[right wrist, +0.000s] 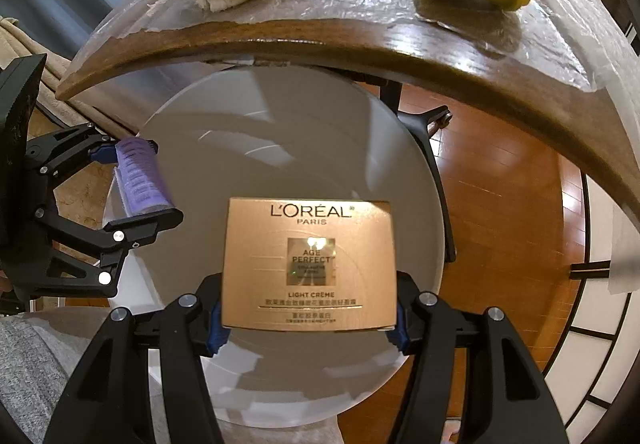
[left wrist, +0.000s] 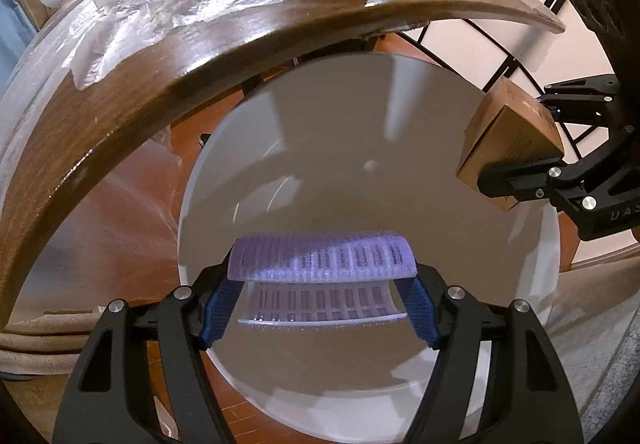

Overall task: Collect trash
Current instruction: 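Open the left tool while the right tool opens, dropping both items into the bin, then grasp the tissue wad with the left tool while the right tool grasps the yellow cup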

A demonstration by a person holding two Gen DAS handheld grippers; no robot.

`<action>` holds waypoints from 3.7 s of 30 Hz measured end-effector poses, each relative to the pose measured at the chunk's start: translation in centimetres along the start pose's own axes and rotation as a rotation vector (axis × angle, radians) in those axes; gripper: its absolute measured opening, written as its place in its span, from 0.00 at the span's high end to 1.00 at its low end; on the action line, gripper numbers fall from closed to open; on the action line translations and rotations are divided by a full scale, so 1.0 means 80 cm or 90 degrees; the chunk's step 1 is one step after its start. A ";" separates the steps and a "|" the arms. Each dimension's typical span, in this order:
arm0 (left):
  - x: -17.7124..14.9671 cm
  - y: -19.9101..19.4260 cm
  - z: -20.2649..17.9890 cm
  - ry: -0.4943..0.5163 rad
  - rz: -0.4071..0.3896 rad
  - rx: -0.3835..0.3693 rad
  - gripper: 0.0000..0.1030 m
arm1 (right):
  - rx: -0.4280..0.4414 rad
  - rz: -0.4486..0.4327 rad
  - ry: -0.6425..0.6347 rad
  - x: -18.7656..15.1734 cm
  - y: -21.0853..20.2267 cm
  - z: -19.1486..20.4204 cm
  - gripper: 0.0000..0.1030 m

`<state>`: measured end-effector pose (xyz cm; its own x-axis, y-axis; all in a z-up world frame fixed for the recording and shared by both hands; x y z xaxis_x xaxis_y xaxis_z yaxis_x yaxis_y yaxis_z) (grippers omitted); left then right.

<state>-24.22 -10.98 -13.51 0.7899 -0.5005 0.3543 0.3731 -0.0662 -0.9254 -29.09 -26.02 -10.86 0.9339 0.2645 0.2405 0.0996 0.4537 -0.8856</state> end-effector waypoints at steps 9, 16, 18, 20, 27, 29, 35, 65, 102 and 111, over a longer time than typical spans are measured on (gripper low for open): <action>0.002 0.006 0.003 0.004 0.002 -0.002 0.30 | -0.001 -0.001 -0.002 0.000 0.001 -0.004 0.43; 0.004 0.001 0.000 0.009 -0.001 0.002 0.30 | 0.002 0.000 -0.005 -0.002 0.003 -0.004 0.43; 0.004 -0.001 0.000 0.009 -0.006 0.003 0.29 | 0.001 -0.004 -0.002 -0.002 0.001 -0.005 0.37; 0.004 -0.001 0.002 0.007 -0.002 0.012 0.18 | -0.008 -0.016 0.009 -0.002 -0.004 -0.009 0.18; 0.007 -0.014 0.012 -0.023 -0.015 0.005 0.14 | -0.013 -0.056 0.040 -0.002 -0.033 -0.025 0.13; 0.010 -0.025 0.014 -0.025 -0.026 0.006 0.14 | -0.026 -0.072 0.032 -0.002 -0.047 -0.024 0.13; 0.027 -0.095 0.029 -0.040 -0.117 0.017 0.05 | -0.095 -0.153 -0.001 0.015 -0.109 -0.017 0.10; 0.142 -0.082 0.036 -0.069 -0.195 0.025 0.02 | -0.137 -0.235 -0.006 0.117 -0.123 -0.062 0.08; 0.153 -0.067 0.023 -0.052 -0.175 0.013 0.43 | -0.144 -0.230 -0.042 0.119 -0.115 -0.058 0.40; 0.147 -0.084 0.029 -0.064 -0.188 0.014 0.49 | -0.134 -0.243 -0.038 0.120 -0.124 -0.052 0.57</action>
<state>-16.32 -14.43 -2.84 0.6890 -0.3750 0.6202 0.6034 -0.1772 -0.7775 -19.70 -31.53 -1.40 0.7960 0.1624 0.5832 0.5073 0.3469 -0.7889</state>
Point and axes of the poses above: each gripper's, at about its wrist camera, not at the fingertips, and y roughly the way its jaws point, z to its left, x to its top, the point moved 6 cm from there along y, roughly the way its jaws point, and after that the axes turned 11 degrees about x, right-handed, at the moved point
